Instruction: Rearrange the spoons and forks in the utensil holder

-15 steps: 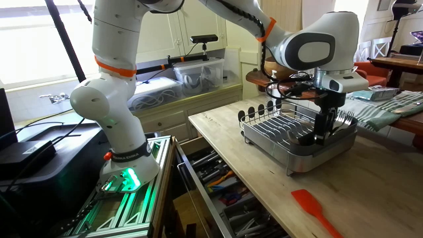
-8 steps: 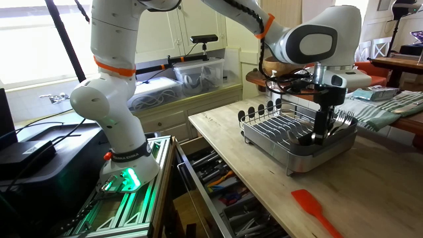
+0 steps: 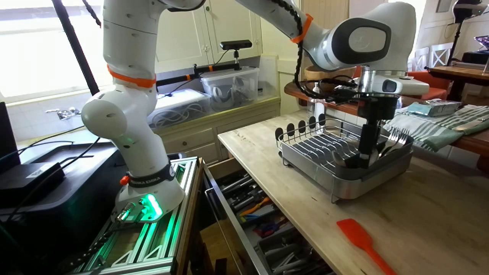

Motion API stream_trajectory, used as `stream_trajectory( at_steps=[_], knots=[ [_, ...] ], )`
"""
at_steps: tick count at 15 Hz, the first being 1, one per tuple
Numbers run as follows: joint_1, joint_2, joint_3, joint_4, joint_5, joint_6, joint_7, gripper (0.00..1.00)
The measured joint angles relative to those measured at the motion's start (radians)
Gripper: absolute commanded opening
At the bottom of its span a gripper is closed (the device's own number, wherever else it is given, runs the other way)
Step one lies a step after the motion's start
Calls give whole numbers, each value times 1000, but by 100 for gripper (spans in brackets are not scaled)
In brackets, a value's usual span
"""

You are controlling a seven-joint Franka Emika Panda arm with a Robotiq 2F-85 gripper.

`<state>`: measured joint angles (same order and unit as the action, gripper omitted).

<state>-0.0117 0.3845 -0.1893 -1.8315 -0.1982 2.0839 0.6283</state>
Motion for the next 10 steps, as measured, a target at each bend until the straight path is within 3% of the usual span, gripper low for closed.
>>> stream_trajectory(
  at_steps=[10],
  knots=[
    [15, -27, 0, -3, -96, -128, 48, 100]
  ],
)
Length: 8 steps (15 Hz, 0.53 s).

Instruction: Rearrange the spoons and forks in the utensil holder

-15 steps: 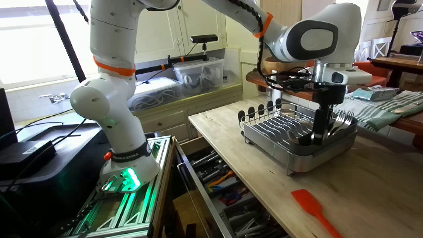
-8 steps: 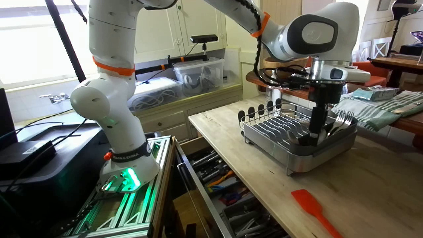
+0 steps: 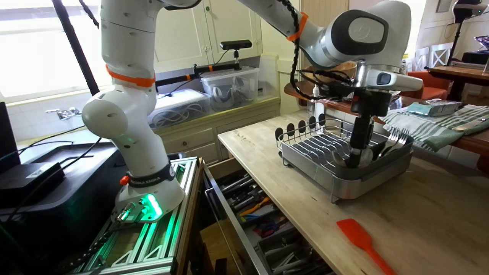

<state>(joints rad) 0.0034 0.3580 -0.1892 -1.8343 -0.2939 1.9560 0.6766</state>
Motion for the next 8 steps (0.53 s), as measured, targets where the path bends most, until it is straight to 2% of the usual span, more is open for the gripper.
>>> stream_trajectory(
  at_steps=[8],
  knots=[
    [3, -13, 2, -8, -11, -38, 34, 100]
  ],
)
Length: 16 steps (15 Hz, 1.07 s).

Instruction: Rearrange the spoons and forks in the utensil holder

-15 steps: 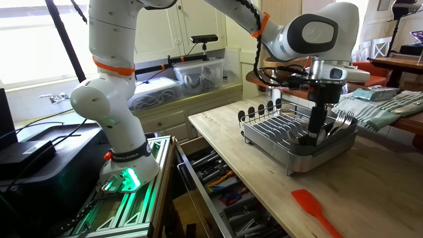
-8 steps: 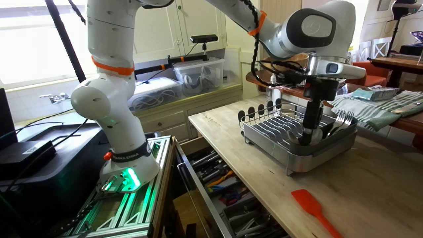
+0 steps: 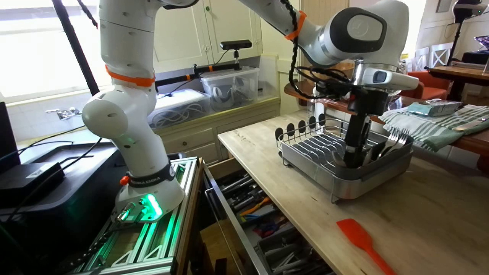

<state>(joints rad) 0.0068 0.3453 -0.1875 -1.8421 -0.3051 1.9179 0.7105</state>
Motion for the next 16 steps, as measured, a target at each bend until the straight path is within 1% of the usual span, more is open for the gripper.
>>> stream_trajectory(
  at_steps=[4, 13, 16],
  knots=[
    [0, 0, 0, 0, 0, 7, 22, 100],
    [0, -12, 6, 0, 0, 27, 23, 100],
    [-3, -19, 7, -2, 9, 100, 24, 100]
  ],
)
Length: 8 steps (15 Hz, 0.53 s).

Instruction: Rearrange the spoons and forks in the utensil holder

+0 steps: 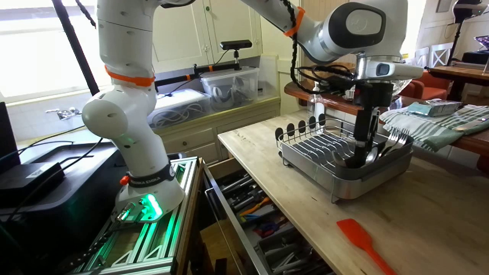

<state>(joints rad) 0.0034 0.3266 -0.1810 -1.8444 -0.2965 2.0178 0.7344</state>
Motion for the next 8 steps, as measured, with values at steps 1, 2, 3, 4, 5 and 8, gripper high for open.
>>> stream_trajectory(
  at_steps=[1, 2, 3, 4, 5, 8],
  knots=[
    [-2, 0, 1, -1, 10, 33, 0, 100],
    [-3, 2, 2, -1, 25, 64, 0, 100],
    [-4, 4, 3, -2, 44, 94, 0, 100],
    [-4, 7, 5, -2, 64, 120, 0, 100],
    [-4, 12, 8, -2, 87, 145, 0, 100],
    [-4, 29, 18, -2, 150, 215, 0, 100]
  ],
)
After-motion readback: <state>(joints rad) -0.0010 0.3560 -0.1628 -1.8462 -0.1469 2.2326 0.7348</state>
